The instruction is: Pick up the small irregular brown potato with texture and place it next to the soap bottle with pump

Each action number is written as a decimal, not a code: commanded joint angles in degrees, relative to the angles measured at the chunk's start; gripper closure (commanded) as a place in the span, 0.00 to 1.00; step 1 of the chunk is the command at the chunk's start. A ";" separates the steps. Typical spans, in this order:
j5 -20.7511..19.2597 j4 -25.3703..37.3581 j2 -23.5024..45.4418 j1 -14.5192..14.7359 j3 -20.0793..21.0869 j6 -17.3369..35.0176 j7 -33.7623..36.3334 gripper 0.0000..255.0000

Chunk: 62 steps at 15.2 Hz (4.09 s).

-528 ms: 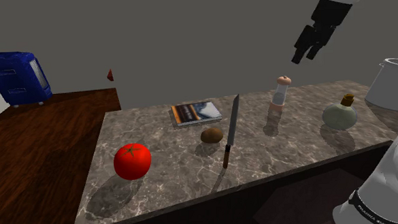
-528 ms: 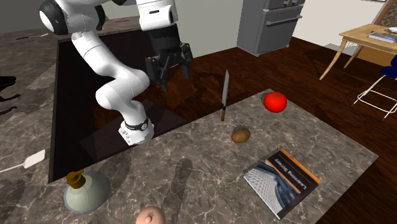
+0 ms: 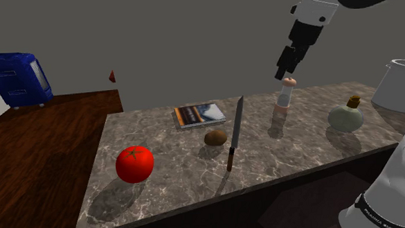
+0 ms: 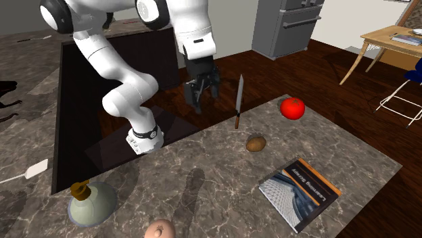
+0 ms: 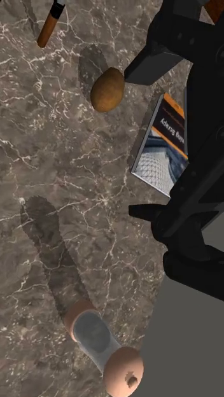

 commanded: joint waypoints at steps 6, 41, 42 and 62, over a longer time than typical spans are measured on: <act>0.54 -1.68 10.79 3.92 0.94 11.17 -6.05 0.00; -0.99 3.09 44.17 11.02 5.31 36.21 -18.28 1.00; -0.99 3.09 44.17 11.02 5.31 36.21 -18.28 1.00; 0.12 7.37 37.85 10.97 5.38 25.65 -19.16 1.00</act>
